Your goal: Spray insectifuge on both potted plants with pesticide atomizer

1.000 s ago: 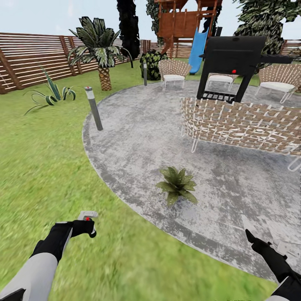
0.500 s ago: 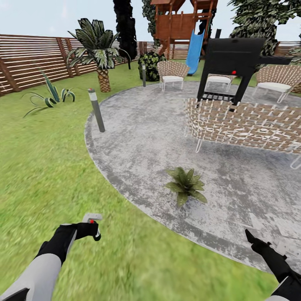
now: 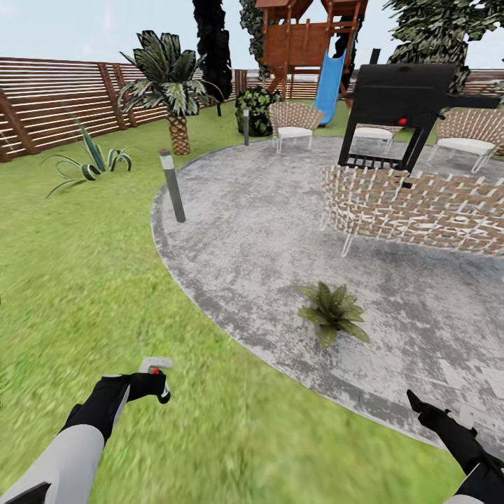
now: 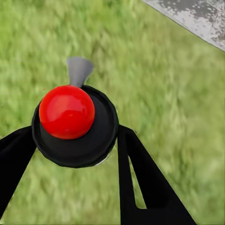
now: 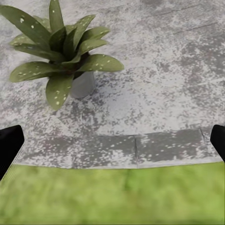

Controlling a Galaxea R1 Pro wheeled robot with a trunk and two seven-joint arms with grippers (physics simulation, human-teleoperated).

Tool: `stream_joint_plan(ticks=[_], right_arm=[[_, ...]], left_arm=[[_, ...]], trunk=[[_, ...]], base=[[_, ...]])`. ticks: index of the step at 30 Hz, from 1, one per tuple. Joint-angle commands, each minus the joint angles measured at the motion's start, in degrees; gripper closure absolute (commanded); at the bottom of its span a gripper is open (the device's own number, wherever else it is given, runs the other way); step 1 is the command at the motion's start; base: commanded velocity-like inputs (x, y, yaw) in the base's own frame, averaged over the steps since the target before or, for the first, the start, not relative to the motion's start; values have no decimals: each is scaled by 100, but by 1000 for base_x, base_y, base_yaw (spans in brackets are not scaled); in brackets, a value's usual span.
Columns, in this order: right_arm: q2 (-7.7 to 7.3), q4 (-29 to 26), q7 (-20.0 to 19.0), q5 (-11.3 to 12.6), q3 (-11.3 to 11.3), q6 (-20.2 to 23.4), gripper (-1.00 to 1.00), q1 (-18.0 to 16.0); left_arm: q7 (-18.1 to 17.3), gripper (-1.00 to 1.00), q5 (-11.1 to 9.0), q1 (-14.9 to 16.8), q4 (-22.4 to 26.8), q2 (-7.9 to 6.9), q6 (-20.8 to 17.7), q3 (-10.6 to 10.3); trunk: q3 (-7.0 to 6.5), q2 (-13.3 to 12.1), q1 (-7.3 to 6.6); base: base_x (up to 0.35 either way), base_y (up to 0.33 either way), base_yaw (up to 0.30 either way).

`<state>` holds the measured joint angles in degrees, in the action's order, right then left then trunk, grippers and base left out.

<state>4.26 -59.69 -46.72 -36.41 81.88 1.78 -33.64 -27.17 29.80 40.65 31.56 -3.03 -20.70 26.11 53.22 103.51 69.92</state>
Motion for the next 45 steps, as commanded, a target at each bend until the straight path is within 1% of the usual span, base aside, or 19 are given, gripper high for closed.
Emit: stream_joint_plan(ticks=[1,14,32,35,40,45], right_arm=[[5,-17,-39,-26,21,21,-100,-11],[5,-16,-42,-26,21,22,-100,-11],[5,-16,-45,-24,24,24,-100,-11],[5,-16,-44,-24,27,24,-100,-11],[5,-16,-39,-27,26,24,-100,-11],[5,-16,-39,-27,29,24,-100,-11]], left_arm=[[-50,100,44,3,8,4,-18,34],[-51,100,44,4,8,4,-20,34],[-51,100,44,4,8,4,-22,34],[-45,100,44,4,8,4,-27,29],[-43,100,44,4,15,34,-30,26],[-43,100,44,4,16,39,-31,26]], trunk=[[5,2,1],[5,2,1],[5,2,1],[5,2,1],[5,2,1],[-85,-198,-109]], base=[[163,316,0],[167,316,-15],[119,312,-264],[12,98,-263],[1,11,-57],[0,1,-3]])
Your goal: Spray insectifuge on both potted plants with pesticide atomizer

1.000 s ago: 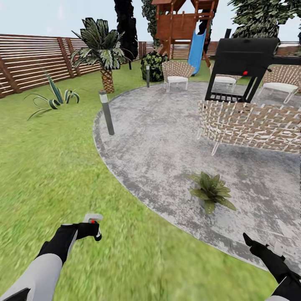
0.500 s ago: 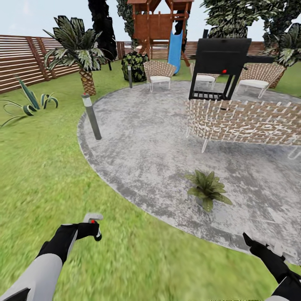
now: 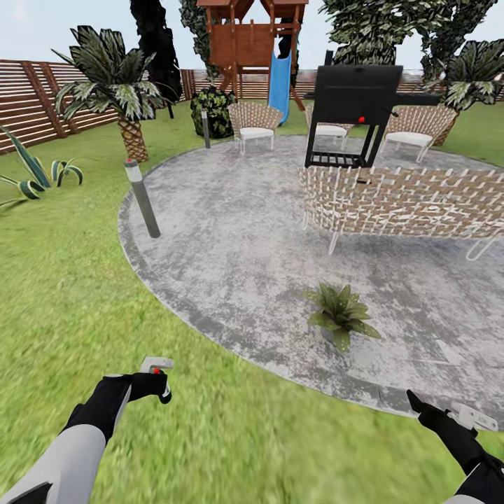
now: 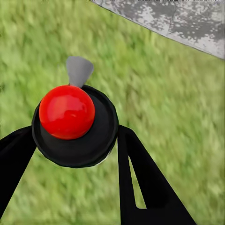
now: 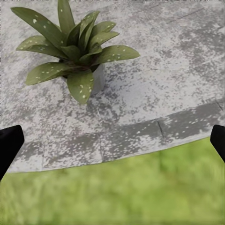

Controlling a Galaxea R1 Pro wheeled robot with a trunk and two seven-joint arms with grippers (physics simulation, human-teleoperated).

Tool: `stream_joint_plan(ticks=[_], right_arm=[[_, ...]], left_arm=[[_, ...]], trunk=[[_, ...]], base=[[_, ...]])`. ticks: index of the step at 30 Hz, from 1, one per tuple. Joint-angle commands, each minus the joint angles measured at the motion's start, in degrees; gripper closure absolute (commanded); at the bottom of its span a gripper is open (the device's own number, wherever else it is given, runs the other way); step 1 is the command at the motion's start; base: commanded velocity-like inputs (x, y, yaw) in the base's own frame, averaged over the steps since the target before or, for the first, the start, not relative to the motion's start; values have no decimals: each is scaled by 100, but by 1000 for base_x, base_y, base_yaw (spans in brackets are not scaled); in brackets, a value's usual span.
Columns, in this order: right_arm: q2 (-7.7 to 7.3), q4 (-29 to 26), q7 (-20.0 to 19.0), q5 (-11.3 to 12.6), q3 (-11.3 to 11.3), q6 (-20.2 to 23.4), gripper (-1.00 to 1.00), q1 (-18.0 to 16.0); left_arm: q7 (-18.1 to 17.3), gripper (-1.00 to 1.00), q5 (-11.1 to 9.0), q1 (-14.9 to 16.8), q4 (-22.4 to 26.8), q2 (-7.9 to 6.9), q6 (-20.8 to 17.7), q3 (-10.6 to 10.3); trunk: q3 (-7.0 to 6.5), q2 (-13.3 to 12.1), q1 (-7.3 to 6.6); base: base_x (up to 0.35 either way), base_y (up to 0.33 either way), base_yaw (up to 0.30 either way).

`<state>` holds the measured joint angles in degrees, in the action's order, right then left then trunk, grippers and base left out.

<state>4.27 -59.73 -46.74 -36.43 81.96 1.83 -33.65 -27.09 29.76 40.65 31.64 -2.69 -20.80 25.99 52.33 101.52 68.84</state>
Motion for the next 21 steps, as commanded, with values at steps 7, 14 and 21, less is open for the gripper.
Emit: stream_joint_plan(ticks=[7,14,21], right_arm=[[3,-13,-37,-24,21,19,-100,-10],[3,-13,-37,-23,22,19,-100,-10],[3,-13,-39,-23,22,19,-100,-10]], left_arm=[[-51,100,47,5,9,6,-24,37],[-51,100,47,5,9,6,-24,37],[-51,100,47,5,8,6,-29,37]], trunk=[[-121,-280,-155],[-247,-560,-309],[-384,-841,-462]], base=[[0,0,0],[0,0,0],[0,0,-34]])
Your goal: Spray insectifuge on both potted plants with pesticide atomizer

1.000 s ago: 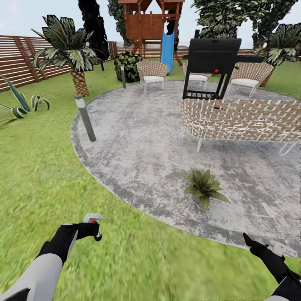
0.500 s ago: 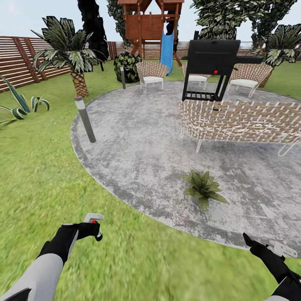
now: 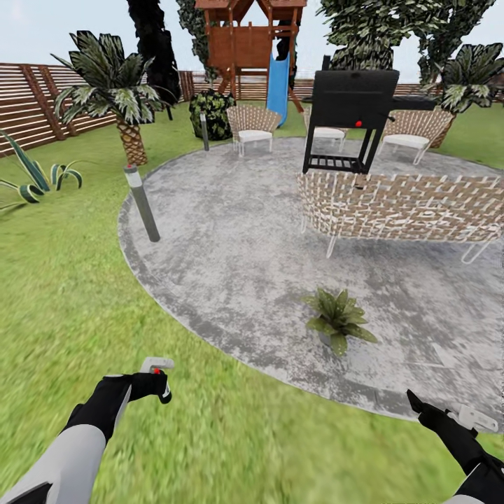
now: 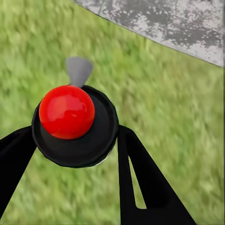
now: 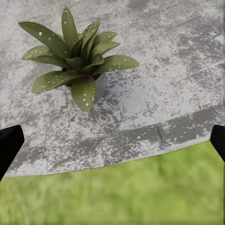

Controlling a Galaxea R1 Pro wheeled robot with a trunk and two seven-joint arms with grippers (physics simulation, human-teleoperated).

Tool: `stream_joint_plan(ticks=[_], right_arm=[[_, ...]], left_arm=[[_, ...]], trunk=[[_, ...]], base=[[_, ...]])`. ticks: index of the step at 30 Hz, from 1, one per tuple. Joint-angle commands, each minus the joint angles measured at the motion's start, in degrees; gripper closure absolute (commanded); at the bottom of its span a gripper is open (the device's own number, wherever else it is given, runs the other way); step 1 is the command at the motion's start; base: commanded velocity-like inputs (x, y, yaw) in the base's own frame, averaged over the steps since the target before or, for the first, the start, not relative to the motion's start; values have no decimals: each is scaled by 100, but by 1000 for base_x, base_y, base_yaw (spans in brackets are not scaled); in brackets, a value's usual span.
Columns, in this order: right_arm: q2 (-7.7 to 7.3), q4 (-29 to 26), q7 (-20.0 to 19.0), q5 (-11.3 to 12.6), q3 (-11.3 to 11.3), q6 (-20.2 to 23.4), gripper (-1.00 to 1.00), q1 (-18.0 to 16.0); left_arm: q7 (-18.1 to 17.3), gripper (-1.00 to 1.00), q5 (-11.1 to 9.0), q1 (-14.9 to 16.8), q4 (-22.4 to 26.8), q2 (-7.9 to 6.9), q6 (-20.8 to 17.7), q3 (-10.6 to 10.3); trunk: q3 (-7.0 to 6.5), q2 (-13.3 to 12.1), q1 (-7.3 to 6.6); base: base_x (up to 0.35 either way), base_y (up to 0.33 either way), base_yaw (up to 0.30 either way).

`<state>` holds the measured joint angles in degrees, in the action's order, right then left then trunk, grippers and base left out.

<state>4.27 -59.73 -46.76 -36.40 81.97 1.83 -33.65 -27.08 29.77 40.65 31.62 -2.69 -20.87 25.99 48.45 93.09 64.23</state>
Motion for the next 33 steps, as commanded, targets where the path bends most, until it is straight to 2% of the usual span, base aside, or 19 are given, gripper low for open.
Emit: stream_joint_plan(ticks=[1,18,27,33], right_arm=[[4,-12,-38,-27,21,19,-100,-10],[4,-12,-35,-26,21,19,-100,-10],[4,-12,-35,-25,35,19,-100,-10],[4,-12,-35,-28,38,19,-100,-10]], left_arm=[[-52,100,46,4,11,5,-22,37],[-52,100,46,3,3,5,-22,37],[-52,100,46,4,6,11,-17,42],[-52,100,39,4,5,14,-14,54]], trunk=[[-20,-39,-23],[-450,-721,-396],[-463,-721,-396],[-463,-721,-396]], base=[[0,0,-144],[0,0,-139],[3,2,-11],[200,179,0]])
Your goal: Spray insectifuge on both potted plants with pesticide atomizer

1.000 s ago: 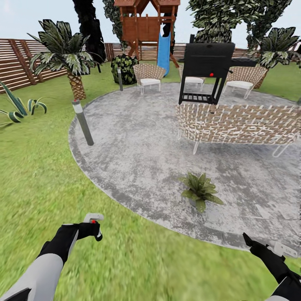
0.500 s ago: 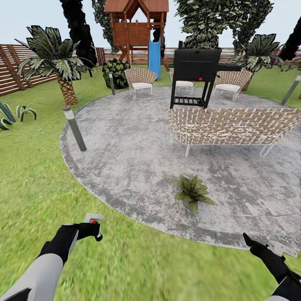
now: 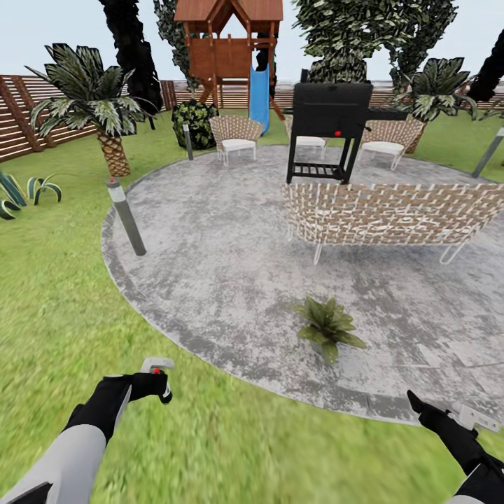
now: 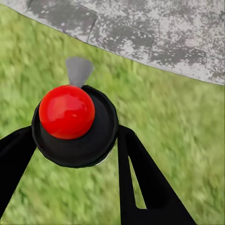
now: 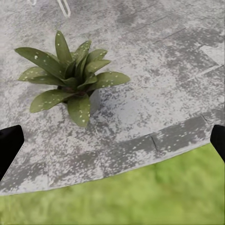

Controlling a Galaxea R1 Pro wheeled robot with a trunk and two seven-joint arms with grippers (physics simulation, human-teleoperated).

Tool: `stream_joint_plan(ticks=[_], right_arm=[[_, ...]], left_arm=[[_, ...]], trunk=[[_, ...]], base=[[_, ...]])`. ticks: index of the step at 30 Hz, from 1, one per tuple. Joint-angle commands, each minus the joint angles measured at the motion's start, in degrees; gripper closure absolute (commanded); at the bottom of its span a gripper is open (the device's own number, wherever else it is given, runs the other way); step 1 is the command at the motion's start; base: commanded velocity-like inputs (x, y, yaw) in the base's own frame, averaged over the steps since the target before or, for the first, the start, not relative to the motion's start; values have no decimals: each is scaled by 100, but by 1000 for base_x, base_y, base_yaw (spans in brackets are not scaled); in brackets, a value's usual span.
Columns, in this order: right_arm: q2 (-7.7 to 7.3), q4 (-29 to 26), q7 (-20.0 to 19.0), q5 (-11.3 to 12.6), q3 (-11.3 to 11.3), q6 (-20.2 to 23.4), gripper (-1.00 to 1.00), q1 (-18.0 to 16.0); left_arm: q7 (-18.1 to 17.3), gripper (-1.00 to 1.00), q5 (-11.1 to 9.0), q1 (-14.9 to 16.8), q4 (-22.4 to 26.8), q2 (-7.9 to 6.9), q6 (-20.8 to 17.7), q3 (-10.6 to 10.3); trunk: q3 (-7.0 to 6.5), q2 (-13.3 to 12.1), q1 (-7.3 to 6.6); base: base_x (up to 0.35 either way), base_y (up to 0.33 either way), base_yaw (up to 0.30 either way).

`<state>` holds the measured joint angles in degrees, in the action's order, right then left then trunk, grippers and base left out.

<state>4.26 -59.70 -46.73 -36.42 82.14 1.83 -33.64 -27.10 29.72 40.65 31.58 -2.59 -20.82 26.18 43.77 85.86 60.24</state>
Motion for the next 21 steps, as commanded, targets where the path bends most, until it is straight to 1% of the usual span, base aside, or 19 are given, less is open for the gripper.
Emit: stream_joint_plan(ticks=[1,18,21], right_arm=[[4,-15,-38,-28,21,19,-100,-11],[4,-17,-11,-25,21,12,-100,-11],[4,-27,-34,-30,16,14,-100,-11]], left_arm=[[-50,100,44,5,7,4,-19,36],[-50,100,43,5,6,4,-28,36],[-50,100,43,5,6,4,-22,36]], trunk=[[5,3,2],[-3,3,2],[-3,3,2]], base=[[243,221,0],[215,249,0],[97,122,0]])
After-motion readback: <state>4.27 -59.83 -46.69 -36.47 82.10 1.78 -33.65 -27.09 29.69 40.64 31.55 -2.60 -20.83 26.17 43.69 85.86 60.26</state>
